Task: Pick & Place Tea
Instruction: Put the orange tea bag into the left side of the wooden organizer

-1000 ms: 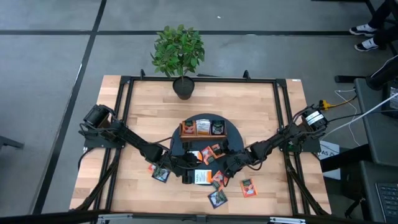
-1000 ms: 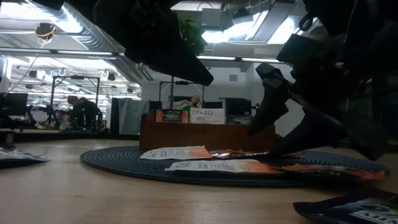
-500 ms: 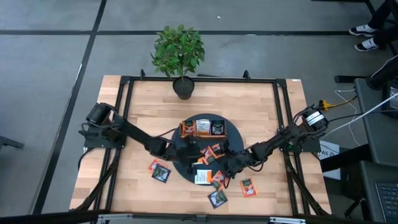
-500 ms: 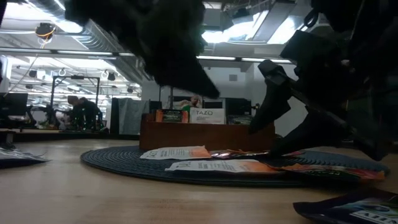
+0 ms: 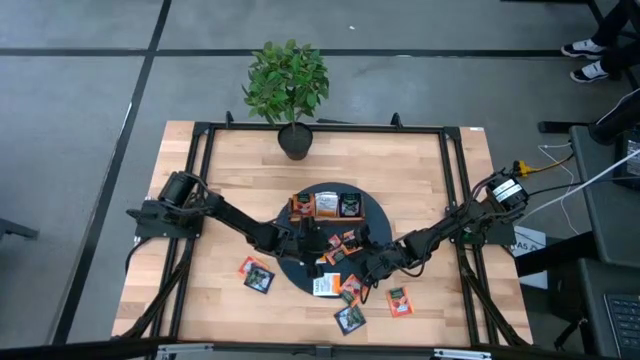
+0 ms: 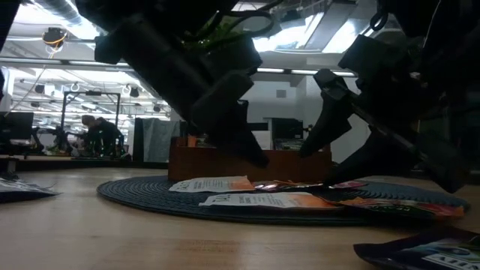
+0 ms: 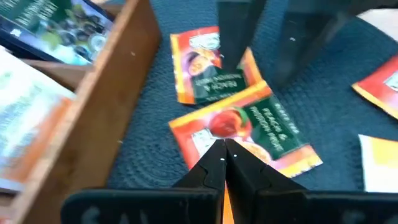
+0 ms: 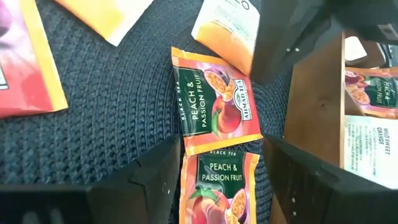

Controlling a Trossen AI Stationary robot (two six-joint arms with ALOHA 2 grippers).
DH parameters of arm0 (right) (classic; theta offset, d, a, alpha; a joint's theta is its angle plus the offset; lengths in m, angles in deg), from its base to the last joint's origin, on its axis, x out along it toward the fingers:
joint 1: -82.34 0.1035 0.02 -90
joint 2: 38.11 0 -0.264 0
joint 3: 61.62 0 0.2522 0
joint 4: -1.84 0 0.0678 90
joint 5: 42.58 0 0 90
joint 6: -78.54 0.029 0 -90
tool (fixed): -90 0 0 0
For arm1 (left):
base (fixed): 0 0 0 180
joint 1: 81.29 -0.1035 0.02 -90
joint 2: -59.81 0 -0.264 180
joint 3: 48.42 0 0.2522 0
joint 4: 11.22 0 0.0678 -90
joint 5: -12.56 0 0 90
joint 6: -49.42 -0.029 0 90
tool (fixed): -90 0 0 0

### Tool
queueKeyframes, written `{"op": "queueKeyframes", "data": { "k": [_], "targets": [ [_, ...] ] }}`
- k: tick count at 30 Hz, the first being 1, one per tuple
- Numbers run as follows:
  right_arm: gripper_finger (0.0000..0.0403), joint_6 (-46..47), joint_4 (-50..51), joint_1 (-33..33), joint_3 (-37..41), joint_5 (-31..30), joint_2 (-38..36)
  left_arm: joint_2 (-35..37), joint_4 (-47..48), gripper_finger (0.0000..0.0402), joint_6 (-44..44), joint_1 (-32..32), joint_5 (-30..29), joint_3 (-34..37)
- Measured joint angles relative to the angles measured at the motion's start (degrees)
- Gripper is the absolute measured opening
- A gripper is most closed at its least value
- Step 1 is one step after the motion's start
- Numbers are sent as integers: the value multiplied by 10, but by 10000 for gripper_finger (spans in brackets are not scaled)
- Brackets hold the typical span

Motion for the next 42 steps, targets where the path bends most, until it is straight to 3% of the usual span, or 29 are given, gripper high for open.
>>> {"op": "queueKeyframes", "data": {
  "k": [22,30,42],
  "targets": [
    [229,11,-3,0,0,-1,0,1,62,3,32,-8,0,0],
    [229,10,-3,0,0,-1,0,-7,57,3,32,-15,33,0],
    [229,-3,-2,0,0,-24,0,-28,48,3,34,-21,28,-2]
  ]
}}
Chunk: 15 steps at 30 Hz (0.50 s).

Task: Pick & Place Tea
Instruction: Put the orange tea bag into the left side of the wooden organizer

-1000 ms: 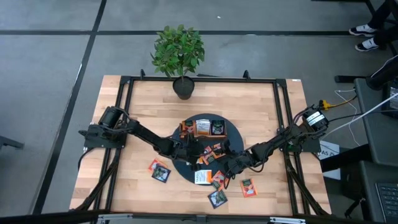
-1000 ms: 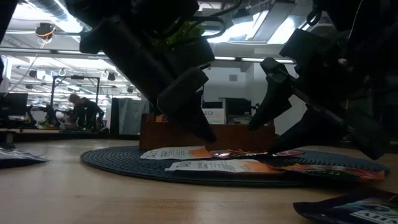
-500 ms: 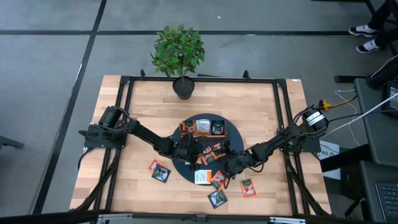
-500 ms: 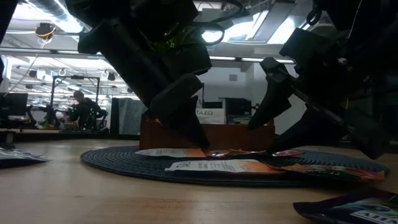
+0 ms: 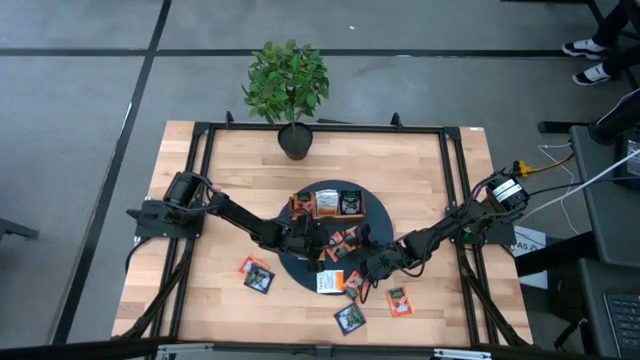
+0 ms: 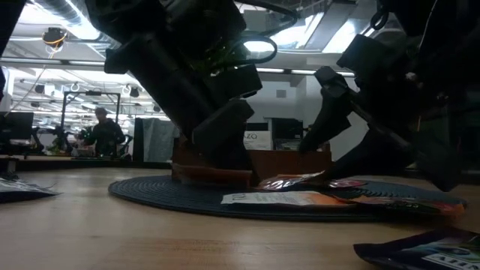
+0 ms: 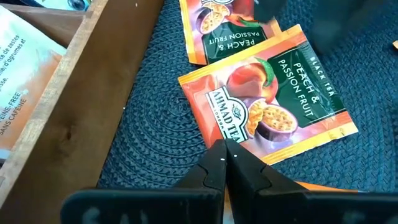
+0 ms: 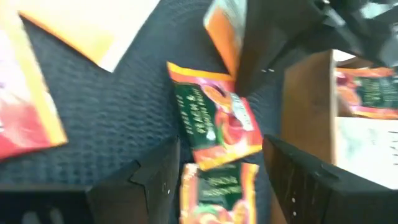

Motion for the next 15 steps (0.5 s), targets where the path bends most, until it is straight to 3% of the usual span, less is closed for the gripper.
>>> {"op": "queueKeyframes", "data": {
  "k": [4,9,15],
  "targets": [
    [229,-30,2,0,0,-31,0,-1,1,2,1,0,5,0],
    [229,-31,7,-1,0,0,0,-1,2,3,0,0,8,1],
    [228,-46,-1,-1,0,-4,0,-2,-7,3,-4,0,9,2]
  ]
}}
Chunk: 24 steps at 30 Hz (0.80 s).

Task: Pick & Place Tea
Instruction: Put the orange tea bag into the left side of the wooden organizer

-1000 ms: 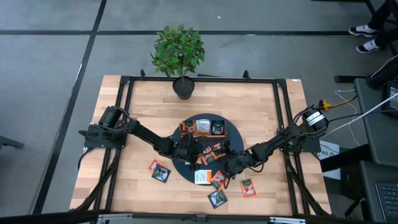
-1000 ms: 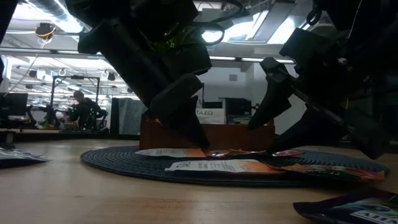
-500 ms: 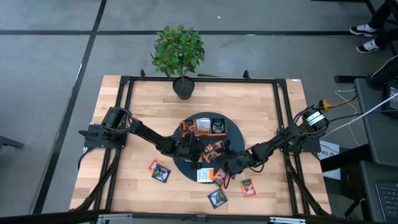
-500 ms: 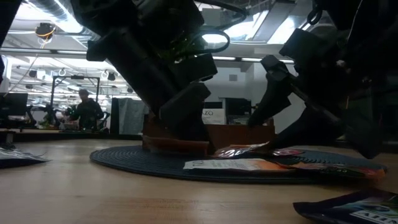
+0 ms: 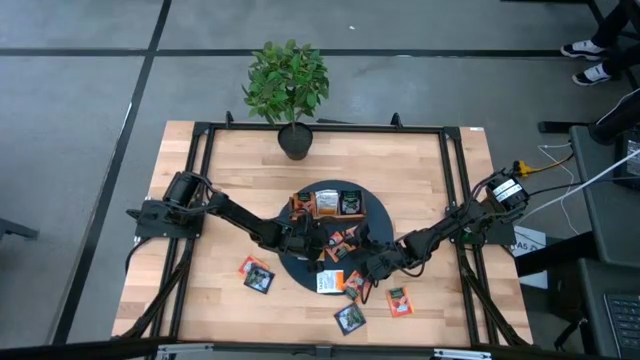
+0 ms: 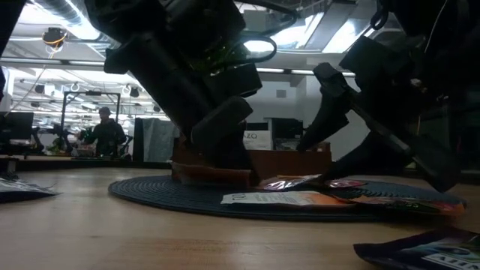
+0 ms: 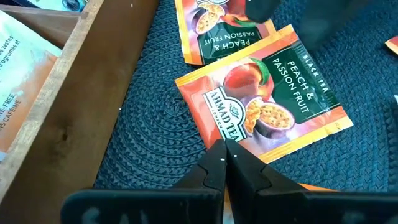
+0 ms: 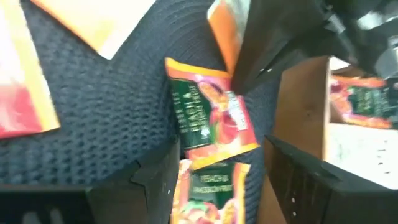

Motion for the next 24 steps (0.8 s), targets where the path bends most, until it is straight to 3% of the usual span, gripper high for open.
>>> {"op": "queueKeyframes", "data": {
  "k": [5,14,24],
  "targets": [
    [206,-46,-22,0,0,-28,0,0,-5,2,-1,0,8,0],
    [145,-78,-46,0,0,-11,0,0,-7,3,-4,1,13,0],
    [21,-85,-47,0,0,19,0,-2,-44,3,-10,4,46,1]
  ]
}}
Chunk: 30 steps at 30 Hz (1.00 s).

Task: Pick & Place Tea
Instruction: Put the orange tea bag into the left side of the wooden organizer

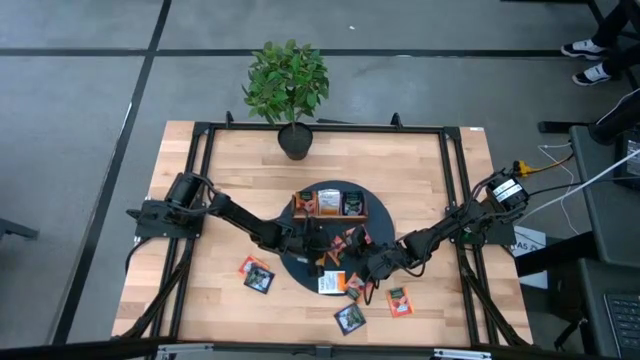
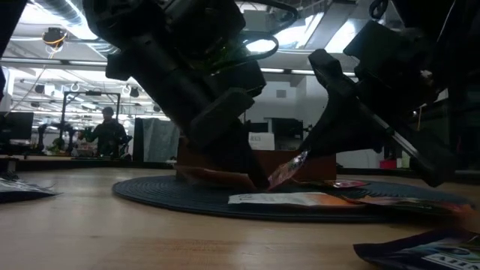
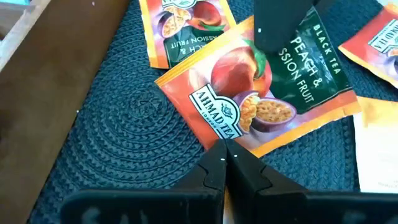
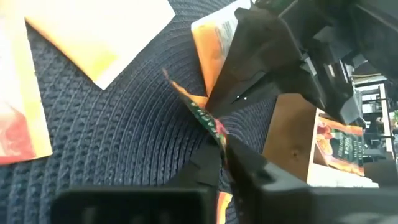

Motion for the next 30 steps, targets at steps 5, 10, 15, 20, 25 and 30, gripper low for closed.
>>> {"op": "queueKeyframes", "data": {
  "k": [5,10,15,20,25,30],
  "targets": [
    [8,-4,0,0,0,0,0,-1,-13,3,-21,1,-3,0],
    [5,-4,0,0,0,-1,0,-1,-14,7,-24,1,-6,0],
    [4,-4,0,0,0,-1,0,14,-2,9,-34,5,-14,1],
    [2,-4,0,0,0,-1,0,46,-2,25,-58,17,-47,1],
    [2,-3,0,0,0,-1,0,83,15,59,-65,32,-89,0],
    [1,-6,1,0,0,-1,-1,127,25,100,-65,39,-92,0]
  ]
}}
